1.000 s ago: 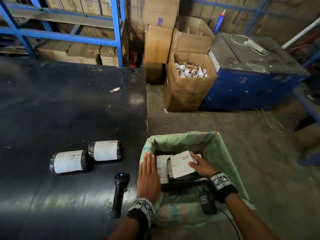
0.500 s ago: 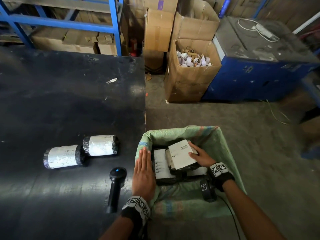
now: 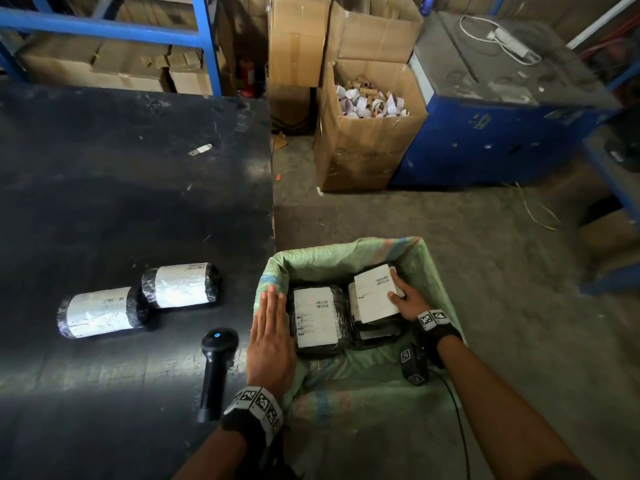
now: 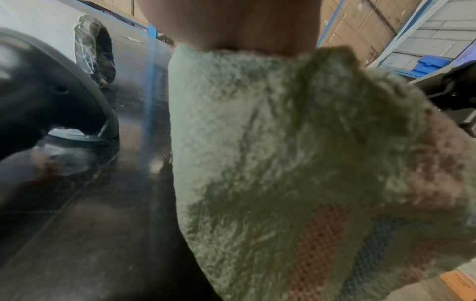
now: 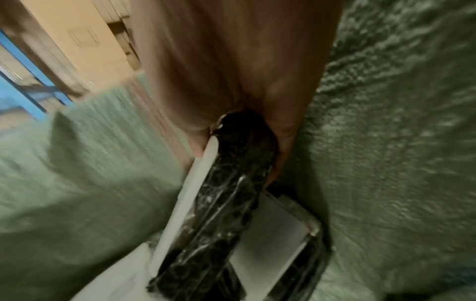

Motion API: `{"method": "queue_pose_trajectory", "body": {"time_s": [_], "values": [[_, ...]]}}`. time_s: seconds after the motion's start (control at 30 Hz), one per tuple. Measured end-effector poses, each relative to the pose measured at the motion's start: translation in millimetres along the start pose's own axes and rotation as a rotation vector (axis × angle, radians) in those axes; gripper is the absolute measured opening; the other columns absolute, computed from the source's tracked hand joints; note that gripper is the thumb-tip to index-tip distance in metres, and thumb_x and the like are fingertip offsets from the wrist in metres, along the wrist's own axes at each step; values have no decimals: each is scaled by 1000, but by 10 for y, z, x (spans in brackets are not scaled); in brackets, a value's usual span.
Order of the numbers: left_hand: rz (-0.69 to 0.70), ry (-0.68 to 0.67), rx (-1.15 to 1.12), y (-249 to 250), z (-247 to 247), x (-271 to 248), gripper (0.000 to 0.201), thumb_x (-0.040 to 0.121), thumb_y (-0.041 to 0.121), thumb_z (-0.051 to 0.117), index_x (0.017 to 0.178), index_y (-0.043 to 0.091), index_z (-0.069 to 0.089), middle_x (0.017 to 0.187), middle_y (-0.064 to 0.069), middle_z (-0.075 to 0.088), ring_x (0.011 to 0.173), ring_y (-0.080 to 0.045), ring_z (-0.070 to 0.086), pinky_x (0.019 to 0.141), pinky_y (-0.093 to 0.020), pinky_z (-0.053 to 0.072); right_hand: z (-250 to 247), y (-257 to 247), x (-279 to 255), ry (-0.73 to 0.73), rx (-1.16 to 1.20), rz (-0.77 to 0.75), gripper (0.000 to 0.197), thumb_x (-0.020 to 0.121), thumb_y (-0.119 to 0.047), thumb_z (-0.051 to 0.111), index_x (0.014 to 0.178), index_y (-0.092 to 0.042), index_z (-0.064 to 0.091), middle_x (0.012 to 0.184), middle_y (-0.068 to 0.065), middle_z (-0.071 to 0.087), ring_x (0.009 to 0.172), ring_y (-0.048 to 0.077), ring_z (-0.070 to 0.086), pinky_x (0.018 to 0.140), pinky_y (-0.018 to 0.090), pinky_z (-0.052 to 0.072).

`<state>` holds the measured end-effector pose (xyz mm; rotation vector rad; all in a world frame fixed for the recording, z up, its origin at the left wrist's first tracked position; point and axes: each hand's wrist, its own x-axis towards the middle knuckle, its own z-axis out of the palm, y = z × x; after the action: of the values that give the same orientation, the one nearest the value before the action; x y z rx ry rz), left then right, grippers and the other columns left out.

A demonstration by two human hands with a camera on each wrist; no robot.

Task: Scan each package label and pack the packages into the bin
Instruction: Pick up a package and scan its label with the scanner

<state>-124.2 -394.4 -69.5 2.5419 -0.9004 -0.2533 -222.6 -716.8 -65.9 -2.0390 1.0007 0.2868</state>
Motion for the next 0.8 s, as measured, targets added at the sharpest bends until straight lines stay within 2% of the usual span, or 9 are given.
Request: {"method": "queue_pose_trajectory", "body": {"time_s": [0.2, 0.33, 0.4, 0.43, 0.53, 0.6, 0.67, 0.73, 0.8], "values": [[36, 21, 6, -57, 3, -28, 79, 91, 3, 50, 159, 3, 9, 169, -13, 2, 157, -26, -1, 124, -43, 15, 204, 181, 129, -40, -198, 61, 67, 101, -25, 46, 155, -35, 8, 150, 15, 43, 124, 39, 53, 94, 32, 45], [61, 11, 47, -104, 29, -35, 73, 94, 16, 41, 159, 3, 12, 169, -13, 2, 157, -26, 0, 124, -45, 19, 366, 412, 342, -168, -434, 160, 80, 98, -37, 44, 151, -39, -17, 154, 21, 30, 123, 42, 50, 100, 40, 46], [65, 19, 48, -100, 16, -36, 71, 95, 19, 39, 159, 4, 12, 169, -12, 3, 157, -25, 1, 125, -45, 20, 425, 476, 399, -194, -477, 188, 86, 97, -37, 46, 150, -39, -21, 156, 23, 22, 124, 44, 48, 100, 42, 46], [65, 20, 47, -94, -2, -36, 71, 95, 20, 39, 159, 5, 12, 169, -12, 3, 157, -25, 1, 125, -45, 19, 421, 458, 404, -194, -478, 202, 88, 96, -36, 47, 149, -40, -22, 154, 23, 25, 122, 43, 50, 98, 42, 47], [49, -26, 53, -56, -78, -25, 71, 97, 27, 32, 160, 7, 8, 169, -11, -2, 157, -24, -2, 127, -42, 12, 297, 148, 281, -208, -501, 244, 80, 97, -30, 46, 154, -34, -9, 152, 20, 36, 124, 37, 52, 96, 34, 46], [52, -60, 24, -48, -147, 0, 72, 94, 32, 30, 160, 6, 11, 169, -11, 0, 156, -27, 0, 125, -41, 14, 199, -193, 124, -163, -495, 239, 69, 100, -26, 43, 157, -24, 5, 159, 15, 27, 137, 33, 41, 106, 32, 38], [87, -107, -70, -89, -227, 50, 74, 91, 33, 36, 159, 7, 19, 169, -11, 5, 155, -28, 8, 124, -42, 22, 122, -525, -57, -106, -446, 144, 65, 100, -28, 45, 156, -18, 15, 161, 11, 23, 145, 30, 30, 114, 32, 29], [93, -177, -233, -196, -389, 105, 75, 89, 37, 43, 158, 12, 28, 167, -10, 19, 152, -27, 26, 120, -43, 33, 119, -836, -284, -90, -397, 47, 62, 99, -37, 46, 155, -20, 24, 159, 8, 29, 145, 27, 30, 118, 35, 28], [77, -201, -381, -353, -660, 156, 71, 86, 48, 43, 151, 19, 42, 154, -10, 46, 139, -27, 47, 113, -42, 41, 214, -1182, -575, -70, -345, -47, 61, 97, -45, 46, 152, -25, 31, 153, 7, 42, 139, 27, 41, 114, 39, 35]]}}
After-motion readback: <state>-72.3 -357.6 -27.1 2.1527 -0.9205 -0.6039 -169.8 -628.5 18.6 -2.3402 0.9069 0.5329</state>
